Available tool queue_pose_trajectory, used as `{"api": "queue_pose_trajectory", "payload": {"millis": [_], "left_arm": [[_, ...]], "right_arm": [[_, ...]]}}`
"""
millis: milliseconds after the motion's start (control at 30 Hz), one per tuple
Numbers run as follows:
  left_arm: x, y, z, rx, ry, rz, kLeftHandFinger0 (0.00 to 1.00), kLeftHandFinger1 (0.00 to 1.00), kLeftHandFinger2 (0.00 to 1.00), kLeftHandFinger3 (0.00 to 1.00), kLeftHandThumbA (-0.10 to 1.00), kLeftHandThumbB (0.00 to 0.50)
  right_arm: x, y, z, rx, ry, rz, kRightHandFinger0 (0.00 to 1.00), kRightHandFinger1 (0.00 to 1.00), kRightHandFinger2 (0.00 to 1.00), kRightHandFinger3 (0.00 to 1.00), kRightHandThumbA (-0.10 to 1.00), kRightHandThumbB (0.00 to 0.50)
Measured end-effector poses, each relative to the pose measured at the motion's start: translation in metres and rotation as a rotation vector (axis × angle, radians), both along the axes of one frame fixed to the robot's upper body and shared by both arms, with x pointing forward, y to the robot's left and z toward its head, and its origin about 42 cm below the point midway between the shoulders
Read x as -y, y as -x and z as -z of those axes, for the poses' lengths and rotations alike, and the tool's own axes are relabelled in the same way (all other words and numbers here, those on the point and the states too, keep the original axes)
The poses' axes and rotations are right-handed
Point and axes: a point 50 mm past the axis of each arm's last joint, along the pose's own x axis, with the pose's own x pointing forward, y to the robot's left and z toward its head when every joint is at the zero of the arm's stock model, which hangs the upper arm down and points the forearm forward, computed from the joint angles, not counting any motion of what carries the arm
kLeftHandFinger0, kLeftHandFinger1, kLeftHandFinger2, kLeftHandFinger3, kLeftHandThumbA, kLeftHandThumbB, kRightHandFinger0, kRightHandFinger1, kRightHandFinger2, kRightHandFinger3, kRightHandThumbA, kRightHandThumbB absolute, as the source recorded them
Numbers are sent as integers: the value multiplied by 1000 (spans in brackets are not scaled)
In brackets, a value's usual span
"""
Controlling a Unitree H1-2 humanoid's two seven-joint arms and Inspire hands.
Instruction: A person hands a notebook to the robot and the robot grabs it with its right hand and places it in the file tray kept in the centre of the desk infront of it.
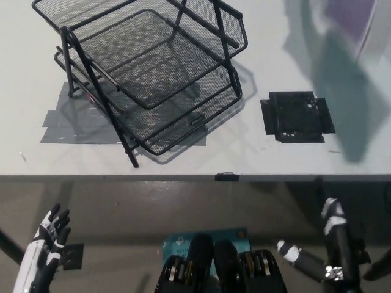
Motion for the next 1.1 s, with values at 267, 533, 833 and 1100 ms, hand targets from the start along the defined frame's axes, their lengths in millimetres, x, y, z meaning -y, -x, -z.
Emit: {"api": "queue_pose_trajectory", "payload": {"millis": [267, 533, 833, 1100], "left_arm": [[18, -1, -6, 22, -2, 79, 1000, 1000, 1000, 1000, 745, 432], [19, 1, -5, 17, -11, 91, 1000, 1000, 1000, 1000, 741, 425], [18, 1, -5, 15, -17, 93, 1000, 1000, 1000, 1000, 766, 443], [16, 1, -5, 15, -22, 88, 1000, 1000, 1000, 1000, 739, 408]], "right_arm": [[8, -26, -81, 279, 23, 138, 1000, 1000, 1000, 1000, 1000, 332], [11, -51, -109, 316, 8, 181, 1000, 1000, 1000, 1000, 1000, 375], [0, -66, -127, 308, -11, 158, 1000, 1000, 1000, 1000, 1000, 499], [-20, -81, -123, 254, 0, 88, 1000, 1000, 1000, 1000, 1000, 429]]}}
